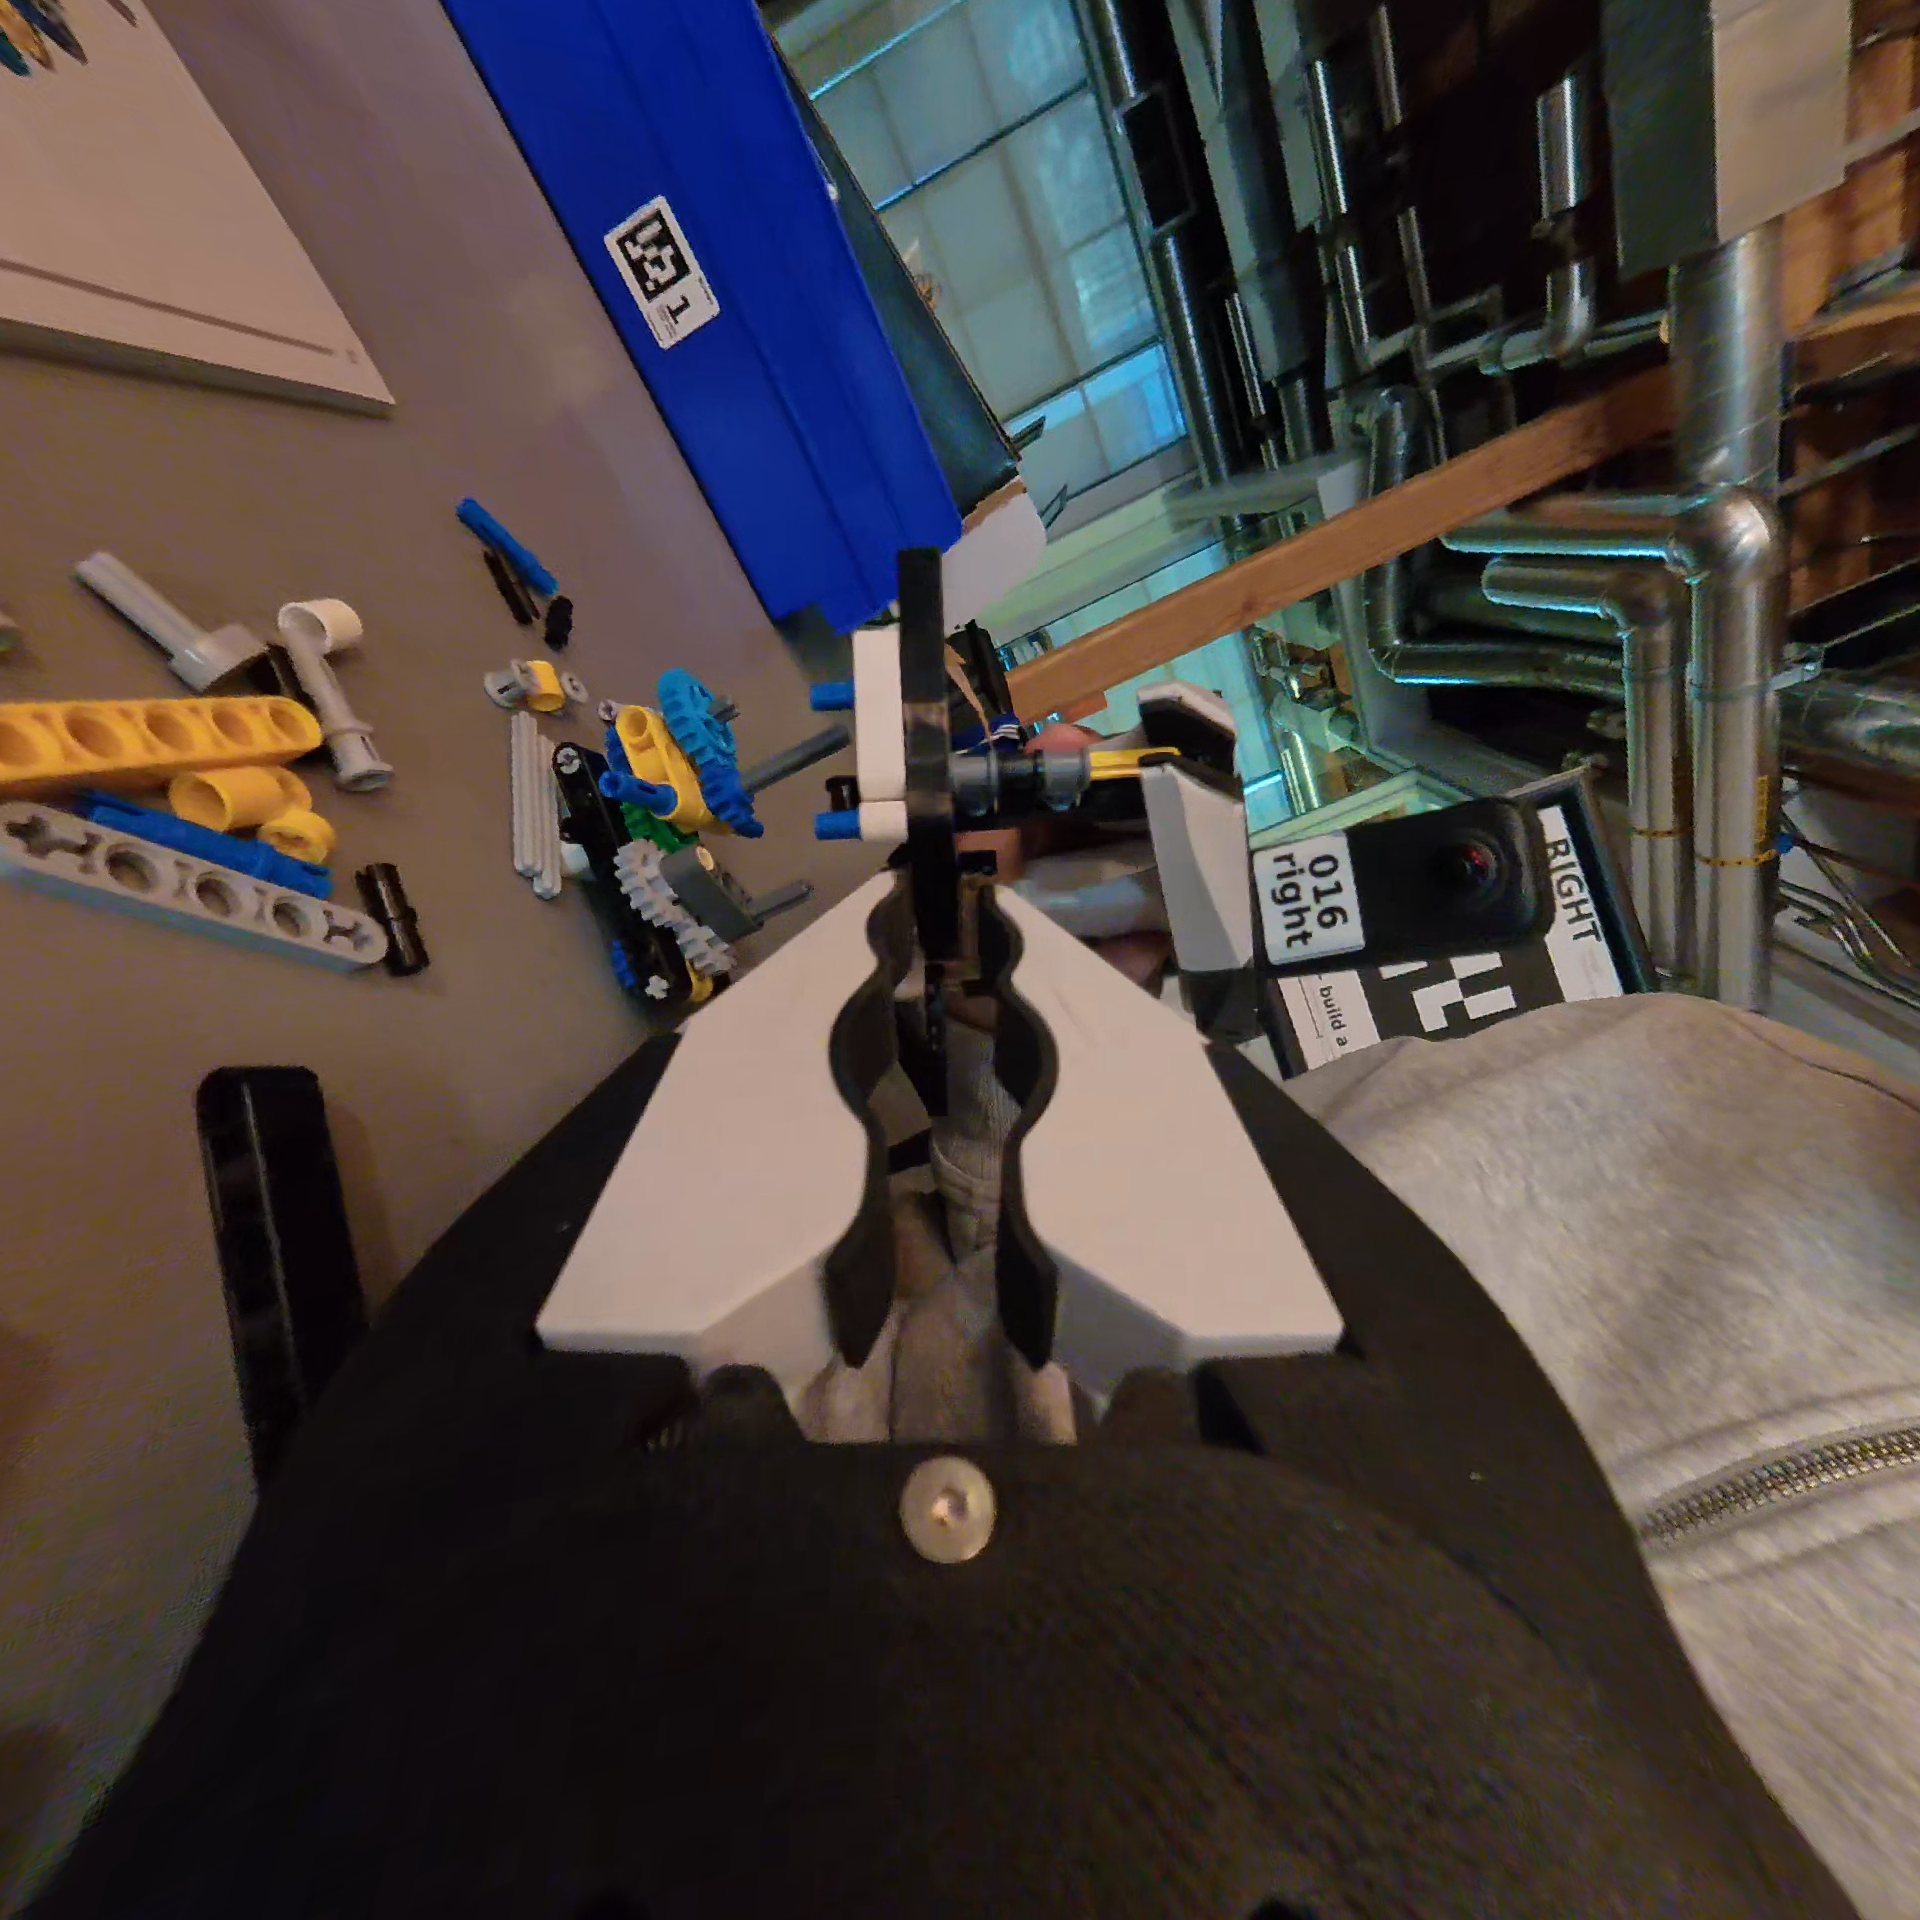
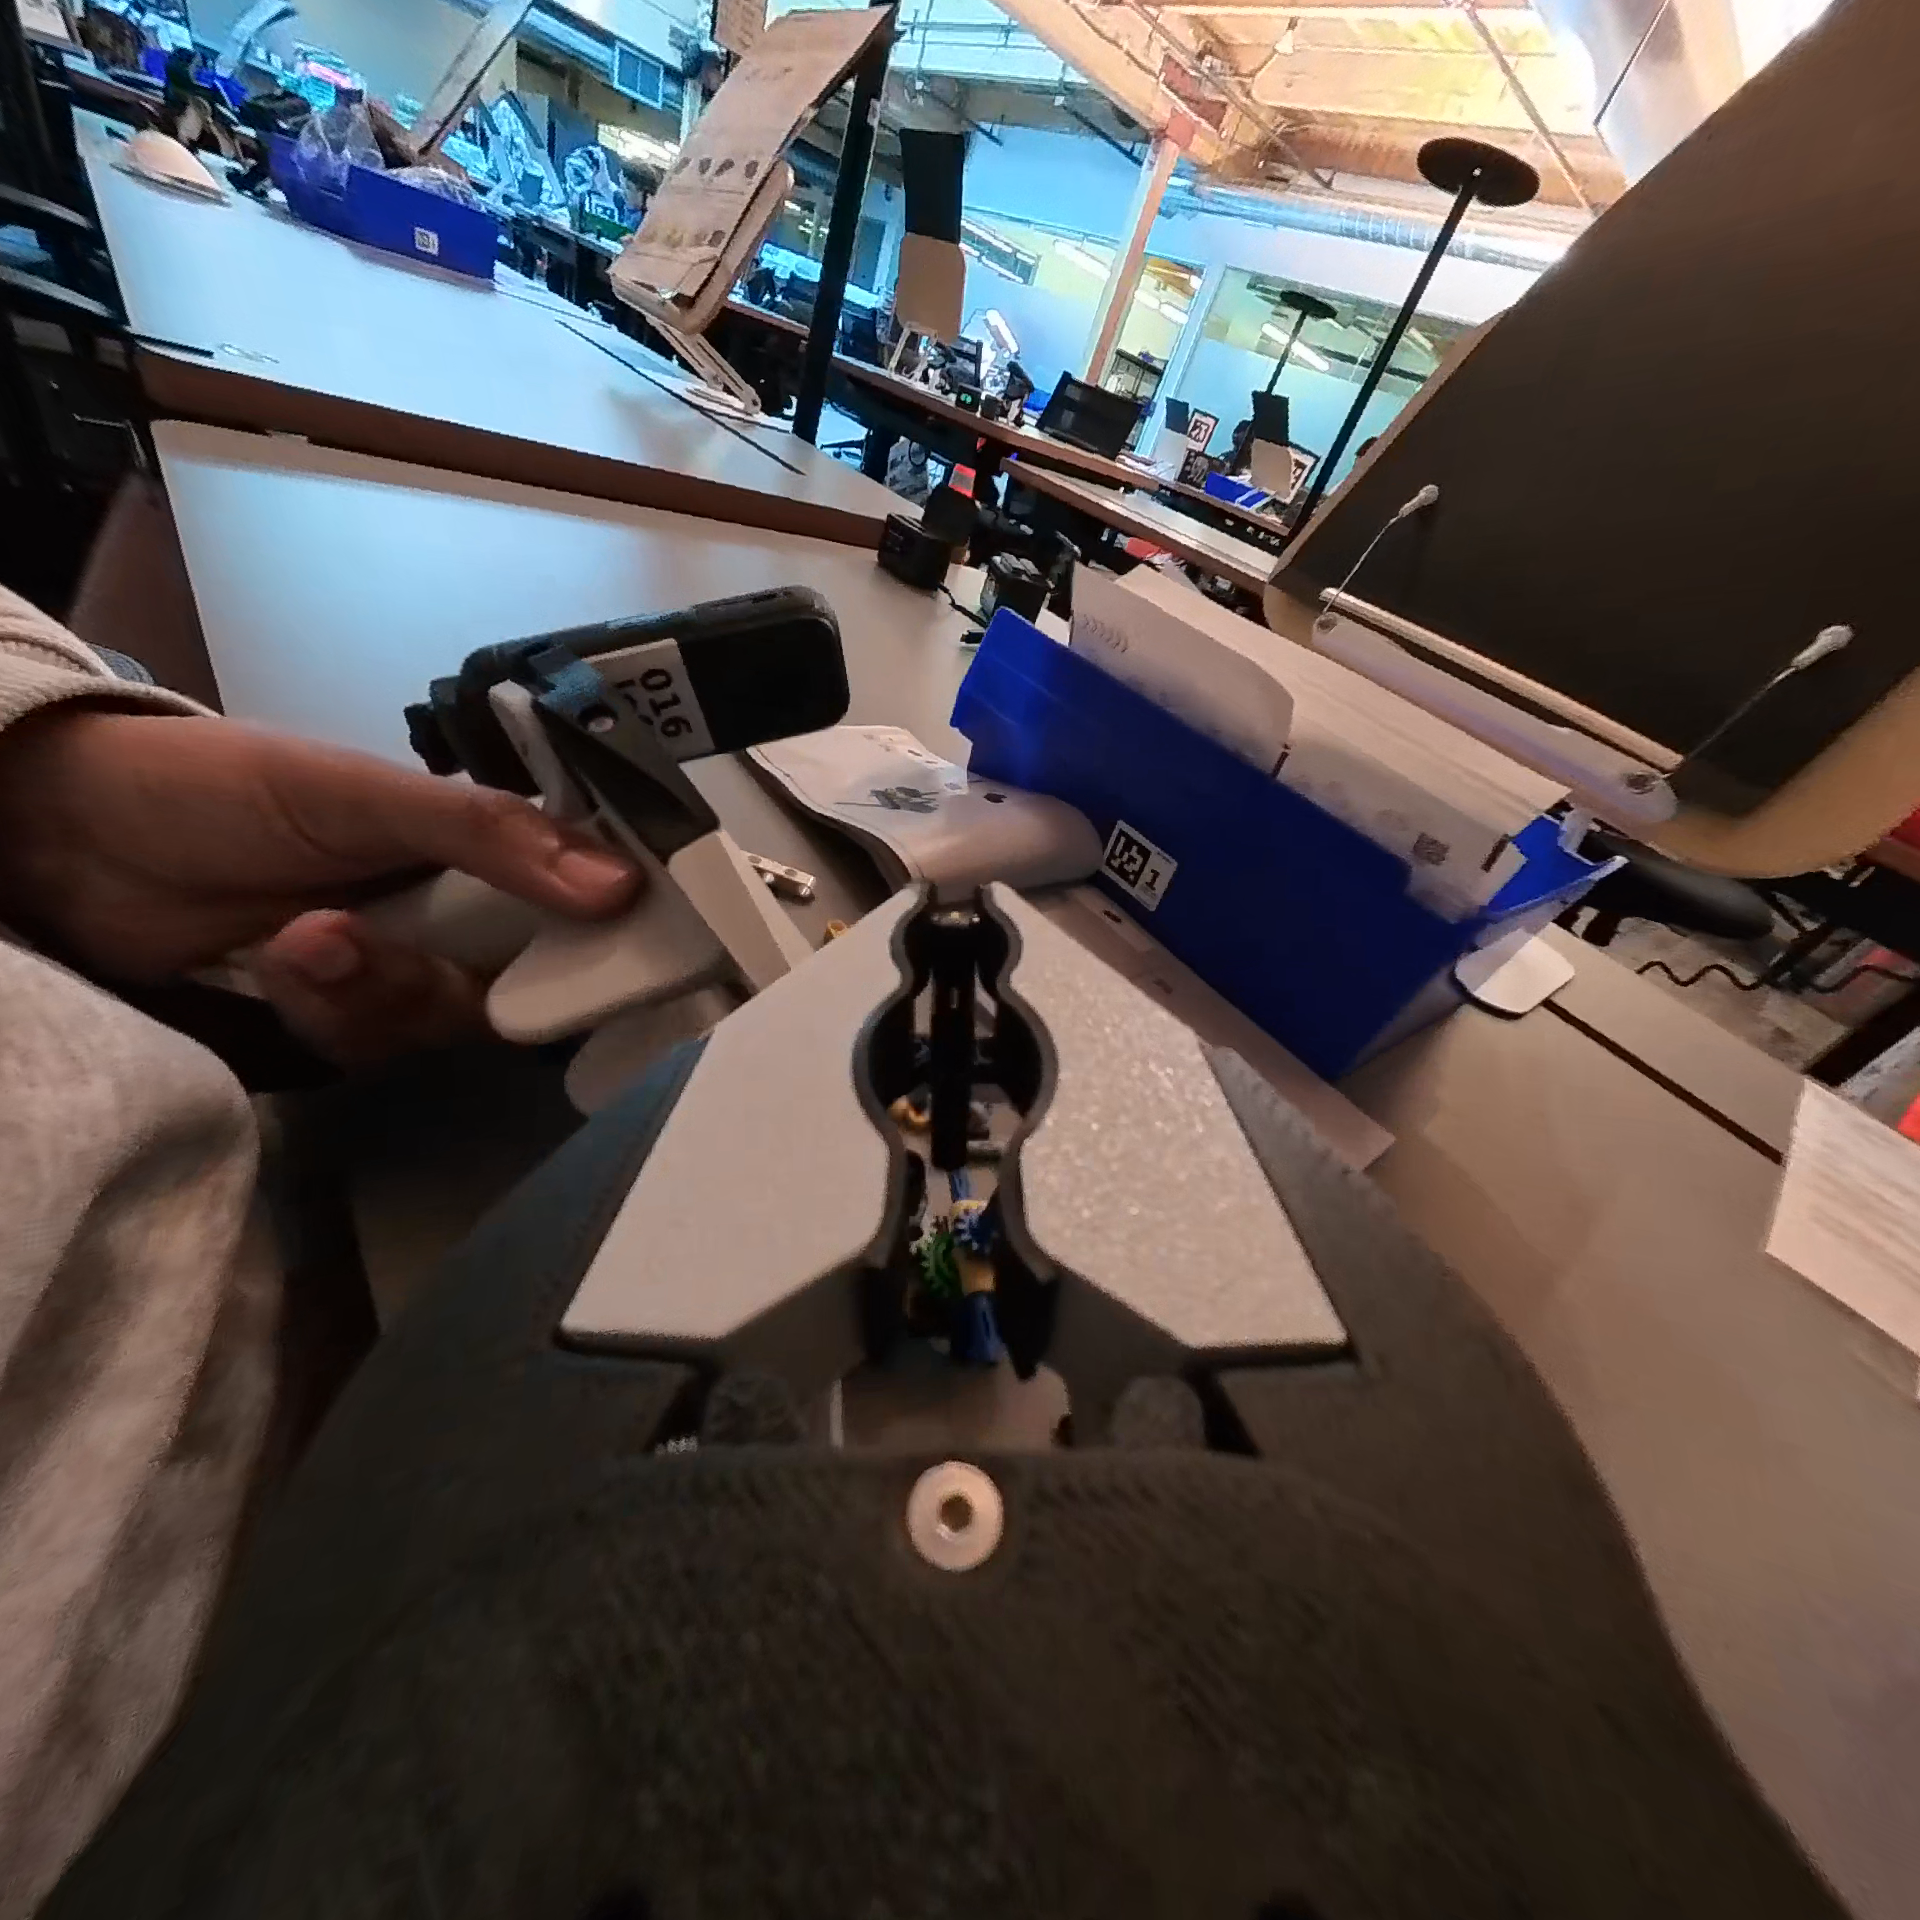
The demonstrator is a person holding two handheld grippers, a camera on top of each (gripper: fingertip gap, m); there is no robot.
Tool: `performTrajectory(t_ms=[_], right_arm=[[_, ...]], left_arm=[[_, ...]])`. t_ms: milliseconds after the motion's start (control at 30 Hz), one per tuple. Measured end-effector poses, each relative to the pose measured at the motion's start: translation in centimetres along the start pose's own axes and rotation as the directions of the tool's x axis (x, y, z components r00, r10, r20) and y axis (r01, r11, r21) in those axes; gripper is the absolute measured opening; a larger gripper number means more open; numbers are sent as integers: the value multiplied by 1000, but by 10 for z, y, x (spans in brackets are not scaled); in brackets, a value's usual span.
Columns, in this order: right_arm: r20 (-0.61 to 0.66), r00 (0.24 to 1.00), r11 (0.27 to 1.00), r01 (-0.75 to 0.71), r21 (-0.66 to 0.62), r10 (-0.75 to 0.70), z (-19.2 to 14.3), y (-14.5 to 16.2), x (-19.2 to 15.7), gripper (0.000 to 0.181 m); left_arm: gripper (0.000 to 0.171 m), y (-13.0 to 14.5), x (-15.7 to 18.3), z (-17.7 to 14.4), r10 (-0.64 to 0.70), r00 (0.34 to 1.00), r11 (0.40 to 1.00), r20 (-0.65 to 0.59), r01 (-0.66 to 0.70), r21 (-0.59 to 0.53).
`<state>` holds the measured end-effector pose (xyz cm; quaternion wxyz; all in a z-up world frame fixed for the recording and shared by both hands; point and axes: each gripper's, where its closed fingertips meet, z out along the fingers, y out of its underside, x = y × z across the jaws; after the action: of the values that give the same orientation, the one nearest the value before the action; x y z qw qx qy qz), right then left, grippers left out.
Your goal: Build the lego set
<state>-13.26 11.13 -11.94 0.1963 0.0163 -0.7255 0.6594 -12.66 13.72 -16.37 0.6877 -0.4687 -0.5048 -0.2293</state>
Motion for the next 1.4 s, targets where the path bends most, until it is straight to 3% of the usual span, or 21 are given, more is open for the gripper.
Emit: performTrajectory(t_ms=[133, 200, 333, 433, 533, 600, 667, 967, 1100, 1400], right_arm=[[-9, 1000, 1000, -23, 2, 23, -1, 1, 3, 10], [-4, 999, 999, -50, -19, 50, 0, 5, 3, 23], [-4, 996, 993, -92, -71, 92, 4, 15, 4, 39], [-14, 993, 987, -119, -107, 119, 5, 22, 6, 40], [-15, 988, 980, -157, -123, 156, 6, 25, 6, 40], [-5, 984, 977, -176, -124, 177, 7, 25, 5, 38], [-4, 983, 975, -184, -122, 185, 7, 24, 5, 33], [-21, 991, 982, -134, -133, 132, 7, 25, 4, 22], [-36, 993, 983, -112, -142, 108, 8, 26, 5, 9], [-60, 988, 981, -150, -124, 143, 5, 26, 14, 6]], left_arm=[[5, -10, -2, -6, 6, 1000, 998, 11, -7, 66], [4, -17, -3, -10, 39, 998, 994, 40, -43, 104], [4, -31, -5, -22, 191, 967, 962, 169, -218, 162], [4, -40, -7, -30, 388, 855, 885, 344, -450, 120], [4, -43, -4, -33, 569, 669, 758, 479, -653, 11], [4, -42, -1, -31, 639, 562, 684, 526, -728, -52], [4, -39, 0, -28, 671, 512, 648, 536, -757, -87], [4, -32, 2, -21, 686, 519, 648, 509, -755, -103], [5, -28, 3, -18, 704, 504, 633, 500, -764, -122], [16, -27, 4, -17, 674, 572, 675, 467, -733, -77]])
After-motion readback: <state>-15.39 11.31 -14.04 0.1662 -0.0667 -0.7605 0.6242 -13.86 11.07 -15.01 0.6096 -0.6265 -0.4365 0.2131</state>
